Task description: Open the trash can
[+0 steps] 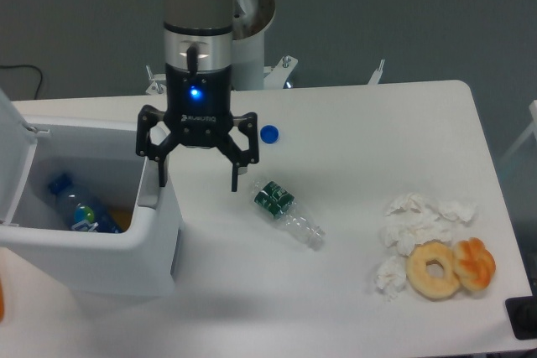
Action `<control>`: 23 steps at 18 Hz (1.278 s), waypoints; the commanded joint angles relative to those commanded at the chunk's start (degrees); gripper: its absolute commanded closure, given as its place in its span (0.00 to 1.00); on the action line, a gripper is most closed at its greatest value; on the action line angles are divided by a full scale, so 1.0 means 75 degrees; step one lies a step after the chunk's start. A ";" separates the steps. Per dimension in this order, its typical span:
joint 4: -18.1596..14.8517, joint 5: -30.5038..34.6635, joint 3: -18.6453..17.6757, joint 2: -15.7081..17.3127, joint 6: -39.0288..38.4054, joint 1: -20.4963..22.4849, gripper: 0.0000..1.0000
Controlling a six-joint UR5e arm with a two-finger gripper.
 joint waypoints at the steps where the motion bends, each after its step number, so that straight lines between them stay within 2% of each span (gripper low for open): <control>1: 0.0000 0.0000 0.0000 0.0000 0.0000 0.0058 0.00; 5: 0.0000 0.0012 0.0012 -0.0012 0.0139 0.0269 0.00; 11: -0.0047 0.0316 -0.0011 -0.0058 0.2060 0.0516 0.00; 17: -0.0070 0.1182 -0.0082 -0.0141 0.3654 0.0516 0.00; 23: -0.0082 0.1570 -0.0152 -0.0129 0.4066 0.0610 0.00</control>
